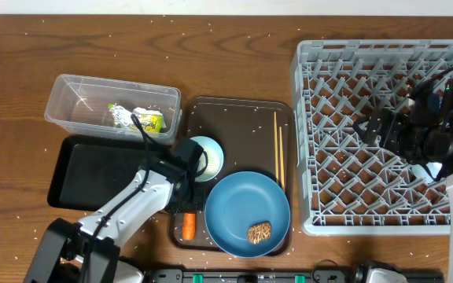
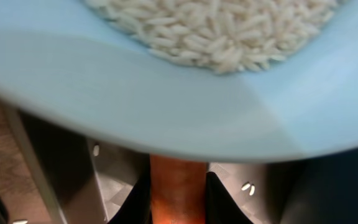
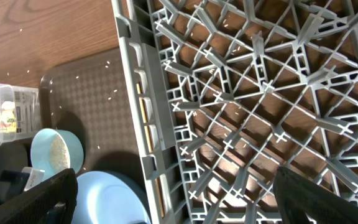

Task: Sort waste into correct bins and load items into the dishwasher rack
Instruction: 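Carry the carrot left and release it onto the black tray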

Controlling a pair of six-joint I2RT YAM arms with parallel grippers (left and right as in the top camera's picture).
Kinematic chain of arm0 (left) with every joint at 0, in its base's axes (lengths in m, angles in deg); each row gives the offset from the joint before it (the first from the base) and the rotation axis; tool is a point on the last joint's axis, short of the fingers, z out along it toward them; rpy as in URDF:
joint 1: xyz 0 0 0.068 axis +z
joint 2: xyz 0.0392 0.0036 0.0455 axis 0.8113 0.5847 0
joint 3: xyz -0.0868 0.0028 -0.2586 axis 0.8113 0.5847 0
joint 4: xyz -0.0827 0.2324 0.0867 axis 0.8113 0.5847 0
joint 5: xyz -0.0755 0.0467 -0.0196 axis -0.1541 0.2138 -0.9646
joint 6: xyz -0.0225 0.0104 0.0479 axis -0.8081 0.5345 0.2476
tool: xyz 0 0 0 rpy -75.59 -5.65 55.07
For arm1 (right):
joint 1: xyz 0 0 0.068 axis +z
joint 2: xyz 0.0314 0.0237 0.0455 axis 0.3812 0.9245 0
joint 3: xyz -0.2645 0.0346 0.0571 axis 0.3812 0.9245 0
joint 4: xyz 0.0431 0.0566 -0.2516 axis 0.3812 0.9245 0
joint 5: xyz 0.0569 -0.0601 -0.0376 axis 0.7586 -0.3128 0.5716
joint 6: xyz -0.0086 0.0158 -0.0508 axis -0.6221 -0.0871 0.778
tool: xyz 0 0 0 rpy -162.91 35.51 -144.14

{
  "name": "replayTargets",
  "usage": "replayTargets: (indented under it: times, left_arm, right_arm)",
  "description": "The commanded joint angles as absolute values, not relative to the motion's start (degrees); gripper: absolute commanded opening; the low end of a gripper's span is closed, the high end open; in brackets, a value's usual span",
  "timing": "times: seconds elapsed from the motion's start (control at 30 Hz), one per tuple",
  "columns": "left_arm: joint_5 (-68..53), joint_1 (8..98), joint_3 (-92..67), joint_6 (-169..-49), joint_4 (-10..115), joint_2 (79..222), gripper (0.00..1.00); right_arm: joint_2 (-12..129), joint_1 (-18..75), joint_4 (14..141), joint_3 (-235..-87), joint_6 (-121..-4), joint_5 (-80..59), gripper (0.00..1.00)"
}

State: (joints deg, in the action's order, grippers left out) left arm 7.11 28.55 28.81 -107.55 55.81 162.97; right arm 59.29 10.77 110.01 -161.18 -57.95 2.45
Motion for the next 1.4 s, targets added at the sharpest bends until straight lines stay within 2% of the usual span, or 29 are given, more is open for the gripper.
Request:
replayTargets:
  times: [0.0,0.1,0.37,0.5,0.6,0.83,1.03,1.37]
  left_arm:
    - [5.4,28.4,29.4,-107.5,56.7,164.8,0.12]
    - [5.1,28.4,27.7,-107.7,59.5,164.8,0.06]
    - [7.5,30.1,17.0,-107.7,75.2,164.0,0.06]
    - [7.9,32.5,12.9,-107.9,78.8,162.1,0.06]
    - [10.0,35.9,11.7,-109.7,78.7,159.9,0.06]
    - [24.0,48.0,12.3,-119.4,75.7,156.0,0.06]
    - [25.6,55.7,15.9,-129.0,66.8,156.1,0.06]
    - [30.8,58.7,24.5,-141.1,61.5,156.2,0.06]
  right_arm:
    - [59.4,11.6,109.9,-161.2,-57.1,2.6,0.93]
    - [59.4,11.6,109.8,-161.2,-57.1,2.6,0.94]
    - [59.4,11.6,109.6,-161.2,-57.1,2.6,0.94]
    - [59.4,11.6,109.6,-161.2,-57.0,2.6,0.94]
    - [59.4,11.6,109.6,-161.2,-57.0,2.6,0.94]
    - [59.4,11.6,109.6,-161.2,-57.1,2.6,0.94]
    - [59.4,11.6,109.6,-161.2,-57.1,2.7,0.94]
    - [59.4,11.6,109.9,-161.2,-56.9,2.7,0.94]
